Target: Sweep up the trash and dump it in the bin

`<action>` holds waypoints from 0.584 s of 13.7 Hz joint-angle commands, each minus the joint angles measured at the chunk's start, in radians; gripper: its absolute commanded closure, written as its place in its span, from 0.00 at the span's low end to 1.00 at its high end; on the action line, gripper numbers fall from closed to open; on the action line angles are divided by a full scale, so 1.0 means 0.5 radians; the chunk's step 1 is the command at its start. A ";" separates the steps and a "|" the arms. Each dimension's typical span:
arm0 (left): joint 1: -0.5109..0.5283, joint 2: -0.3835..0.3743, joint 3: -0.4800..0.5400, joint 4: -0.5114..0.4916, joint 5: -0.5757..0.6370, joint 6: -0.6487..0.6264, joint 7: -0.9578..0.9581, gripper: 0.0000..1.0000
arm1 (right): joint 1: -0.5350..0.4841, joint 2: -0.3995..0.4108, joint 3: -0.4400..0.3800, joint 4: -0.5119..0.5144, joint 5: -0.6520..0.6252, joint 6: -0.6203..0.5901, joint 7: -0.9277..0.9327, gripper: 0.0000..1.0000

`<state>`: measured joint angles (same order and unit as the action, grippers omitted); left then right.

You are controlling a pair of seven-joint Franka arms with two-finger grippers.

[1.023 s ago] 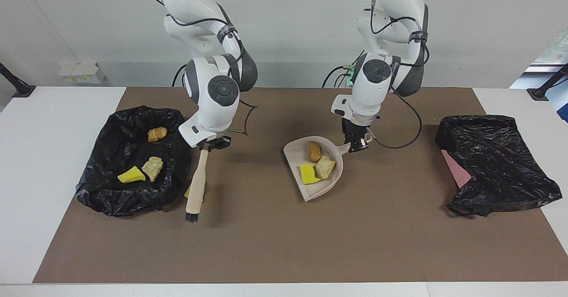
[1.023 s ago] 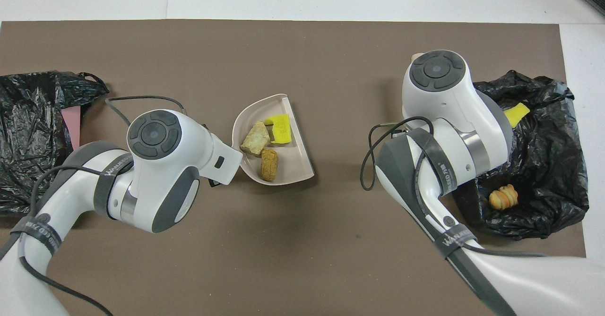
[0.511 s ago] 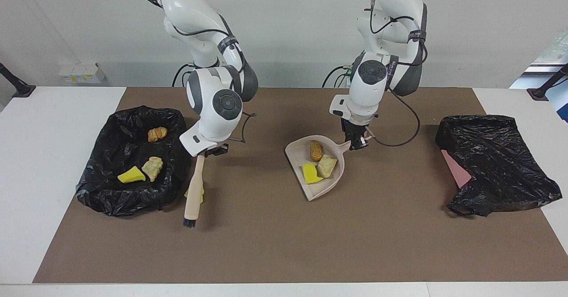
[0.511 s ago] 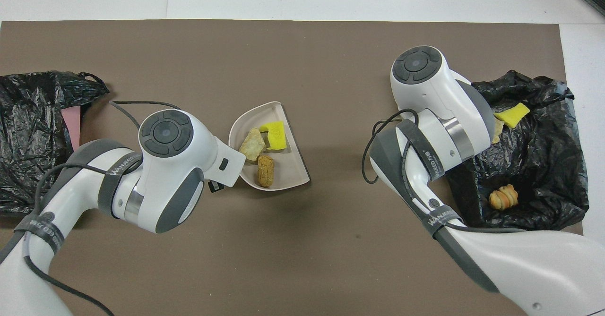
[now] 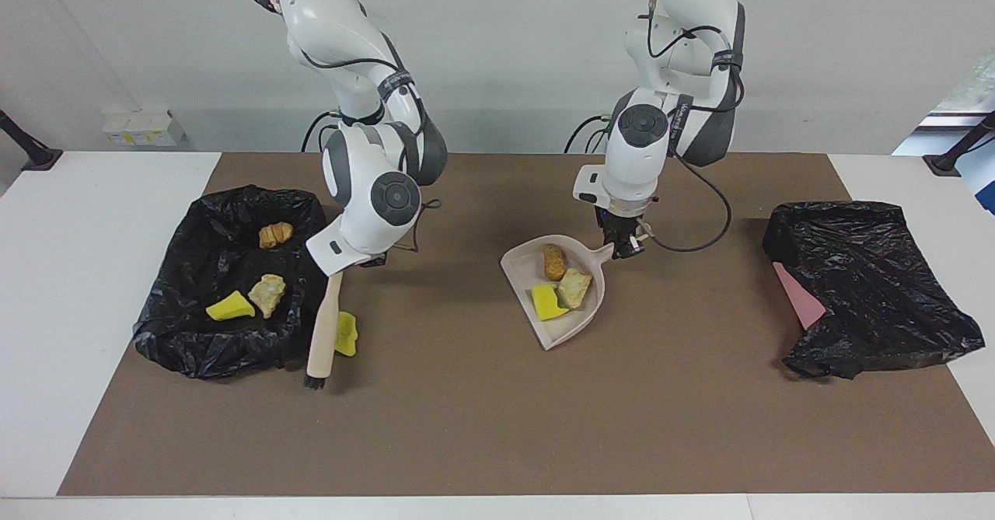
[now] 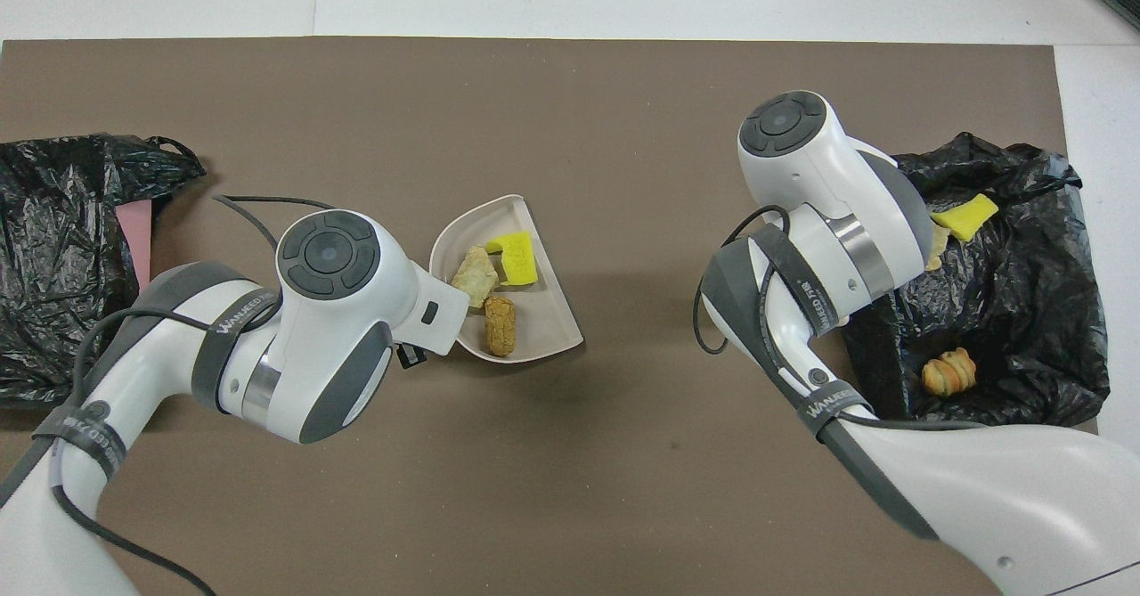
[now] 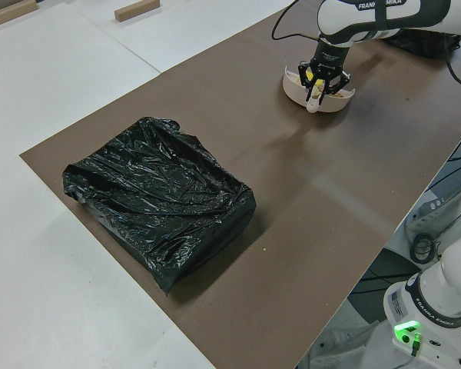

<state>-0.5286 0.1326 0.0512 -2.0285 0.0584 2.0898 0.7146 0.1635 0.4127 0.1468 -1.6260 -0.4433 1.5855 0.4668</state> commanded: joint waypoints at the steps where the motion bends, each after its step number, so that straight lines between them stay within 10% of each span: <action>1: -0.026 -0.029 0.017 0.001 0.055 -0.038 -0.055 1.00 | -0.008 0.021 0.019 -0.046 -0.061 -0.017 -0.010 1.00; 8: -0.023 -0.063 0.014 -0.078 0.055 0.014 -0.055 1.00 | 0.136 0.018 0.032 -0.061 0.254 0.065 -0.025 1.00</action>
<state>-0.5292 0.1320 0.0511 -2.0324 0.0585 2.0893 0.7109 0.1965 0.4320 0.1600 -1.6550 -0.3830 1.5936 0.4668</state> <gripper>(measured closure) 0.692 0.740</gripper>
